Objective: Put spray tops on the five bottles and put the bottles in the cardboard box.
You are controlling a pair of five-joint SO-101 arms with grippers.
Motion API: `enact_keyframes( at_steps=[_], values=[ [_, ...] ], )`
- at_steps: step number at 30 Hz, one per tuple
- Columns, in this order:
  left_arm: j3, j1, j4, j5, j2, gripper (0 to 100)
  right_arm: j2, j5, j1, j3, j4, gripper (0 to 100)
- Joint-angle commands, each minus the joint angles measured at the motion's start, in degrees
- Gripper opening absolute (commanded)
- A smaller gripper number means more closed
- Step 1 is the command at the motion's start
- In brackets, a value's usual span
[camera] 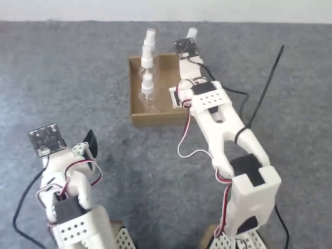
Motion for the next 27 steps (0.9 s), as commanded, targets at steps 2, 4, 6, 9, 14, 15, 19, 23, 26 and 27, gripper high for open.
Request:
enact_keyframes(
  at_steps=[2, 4, 6, 9, 14, 15, 19, 23, 26, 27],
  values=[
    [-0.48, -0.18, -1.67, -0.44, -0.62, 26, -7.69, -0.44, -0.66, -4.04, 3.82, 32.9],
    [-0.48, -0.09, -1.67, -0.44, -0.62, 26, -9.19, -0.44, -0.66, -4.04, 5.93, 32.9],
    [-0.48, 0.00, -1.67, -0.44, -0.62, 26, -10.86, -0.44, -0.66, -4.04, 7.87, 32.7],
    [-0.48, 0.09, -1.67, -0.44, -0.62, 26, -13.32, -0.44, -0.66, -4.04, 11.21, 32.6],
    [-0.48, 0.09, -1.67, -0.44, -0.62, 26, -17.10, -0.44, -0.66, -4.04, 17.80, 32.5],
    [-0.48, 0.09, -1.67, -0.44, -0.62, 26, -17.89, -0.44, -0.57, -4.04, 18.95, 32.5],
    [-0.48, 0.18, -1.67, -0.44, -0.62, 26, -21.32, -0.44, -0.66, -4.04, 23.60, 32.5],
    [0.57, 0.18, -3.96, -0.35, -0.62, 26, -25.01, -0.44, -0.57, -3.96, 28.09, 26.2],
    [1.89, 0.26, -6.51, -0.26, -0.62, 26, -27.56, -0.44, -0.57, -3.96, 31.25, 17.8],
    [2.07, 0.26, -6.77, -0.26, -0.62, 26, -28.26, -0.44, -0.48, -3.96, 32.22, 15.6]
  ],
)
